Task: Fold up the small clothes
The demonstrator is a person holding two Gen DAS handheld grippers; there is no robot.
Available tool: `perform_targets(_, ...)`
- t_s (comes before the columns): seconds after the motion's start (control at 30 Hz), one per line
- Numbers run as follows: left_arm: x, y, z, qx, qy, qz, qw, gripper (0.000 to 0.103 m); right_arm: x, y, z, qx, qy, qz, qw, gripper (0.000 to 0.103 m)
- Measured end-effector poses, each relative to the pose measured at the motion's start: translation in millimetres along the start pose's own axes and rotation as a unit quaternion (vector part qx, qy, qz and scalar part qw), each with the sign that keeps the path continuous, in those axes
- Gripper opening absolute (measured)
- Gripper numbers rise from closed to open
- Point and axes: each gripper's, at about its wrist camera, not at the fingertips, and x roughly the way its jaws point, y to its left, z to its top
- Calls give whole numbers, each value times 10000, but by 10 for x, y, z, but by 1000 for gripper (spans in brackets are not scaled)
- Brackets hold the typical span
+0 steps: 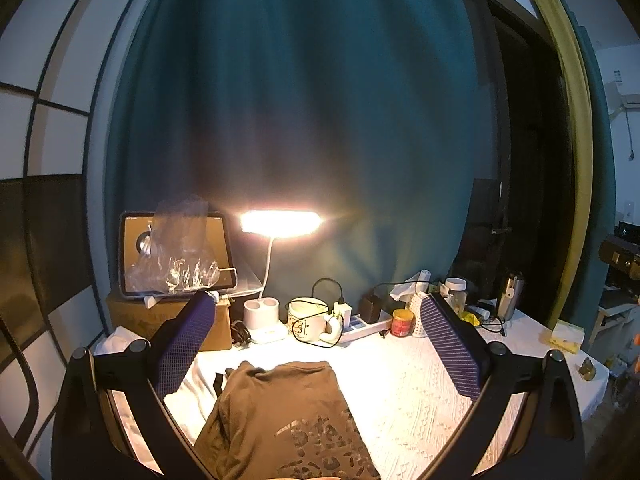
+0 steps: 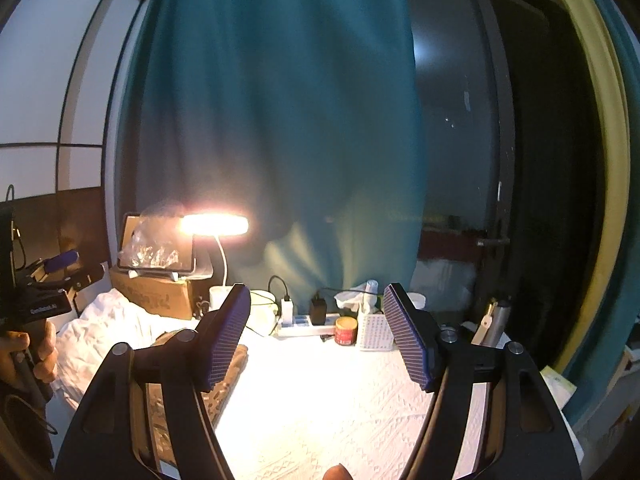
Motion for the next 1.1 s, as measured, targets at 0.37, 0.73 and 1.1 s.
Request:
perform_targets(0.37,20,-36,-22,-38,55,-6,10000,101,16,-88,-24,111,42,-86,9999,72)
perform_targets(0.73,44,-44,-27,-13,128,-6,9999,101,25,-106,-48,145,74,-119,9998,72)
perform_targets(1.1,82,-40,-37,-41,208,-15,9998,101,42,-82,-65,126,103,-117,9998,72)
